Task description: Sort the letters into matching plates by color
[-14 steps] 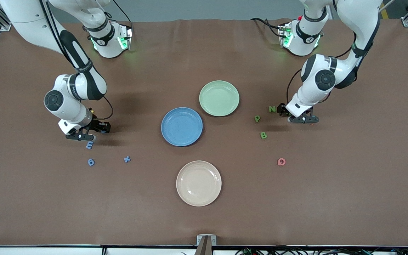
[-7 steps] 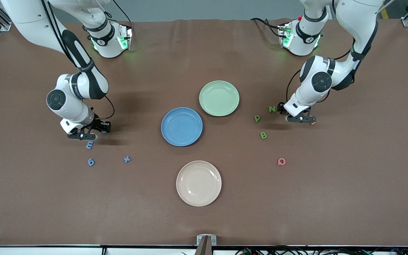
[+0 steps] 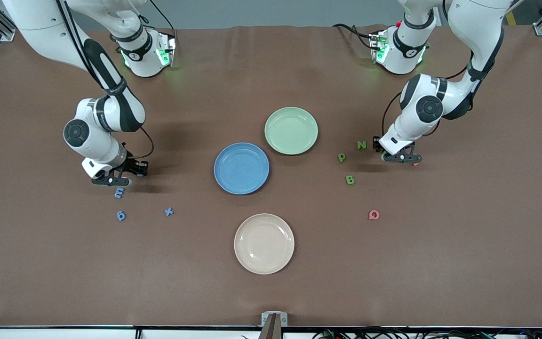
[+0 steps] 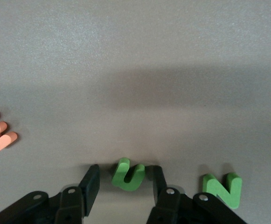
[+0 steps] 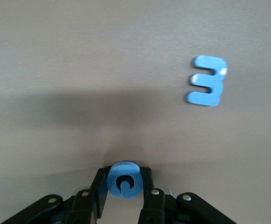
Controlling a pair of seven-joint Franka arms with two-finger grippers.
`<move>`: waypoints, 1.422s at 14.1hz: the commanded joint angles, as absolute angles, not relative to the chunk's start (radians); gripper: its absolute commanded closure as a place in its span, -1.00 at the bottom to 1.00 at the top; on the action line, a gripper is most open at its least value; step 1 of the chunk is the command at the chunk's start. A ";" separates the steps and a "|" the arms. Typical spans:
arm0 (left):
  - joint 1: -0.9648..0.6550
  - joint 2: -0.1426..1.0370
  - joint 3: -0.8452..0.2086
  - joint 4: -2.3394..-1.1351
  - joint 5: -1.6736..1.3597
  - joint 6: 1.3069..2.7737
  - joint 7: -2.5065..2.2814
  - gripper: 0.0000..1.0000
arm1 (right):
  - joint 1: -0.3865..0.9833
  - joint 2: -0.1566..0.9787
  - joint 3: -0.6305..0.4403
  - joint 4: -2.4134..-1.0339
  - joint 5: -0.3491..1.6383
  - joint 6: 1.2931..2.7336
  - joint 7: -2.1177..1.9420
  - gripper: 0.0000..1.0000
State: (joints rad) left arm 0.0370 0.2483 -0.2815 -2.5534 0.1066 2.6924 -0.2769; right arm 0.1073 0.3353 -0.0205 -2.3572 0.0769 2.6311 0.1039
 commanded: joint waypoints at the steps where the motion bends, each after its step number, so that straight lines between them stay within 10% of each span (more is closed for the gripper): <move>1: 0.046 0.244 -0.288 -2.568 0.130 2.717 -0.291 0.20 | 0.210 0.276 -0.020 -2.243 0.097 2.414 0.292 1.00; 5: 0.046 0.245 -0.287 -2.568 0.130 2.727 -0.291 0.40 | 0.406 0.290 -0.018 -2.054 0.098 2.281 0.682 1.00; 13: 0.037 0.144 -0.293 -2.554 0.130 2.620 -0.293 0.60 | 0.662 0.523 -0.020 -1.881 0.141 2.451 1.080 0.98; 14: 0.037 0.120 -0.307 -2.543 0.130 2.585 -0.307 0.60 | 0.667 0.538 -0.020 -1.876 0.140 2.456 1.094 0.82; 16: 0.037 0.077 -0.362 -2.493 0.129 2.460 -0.377 0.60 | 0.666 0.546 -0.020 -1.871 0.140 2.450 1.097 -0.99; 20: 0.037 0.077 -0.510 -2.360 0.114 2.268 -0.563 0.60 | 0.621 0.543 -0.029 -1.859 0.123 2.410 0.973 -1.00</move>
State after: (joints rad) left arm 0.0343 0.0736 -0.4565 -2.4177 0.1082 2.3400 -0.4870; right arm 0.6572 0.5472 -0.0253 -1.8785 0.1170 2.4494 1.0584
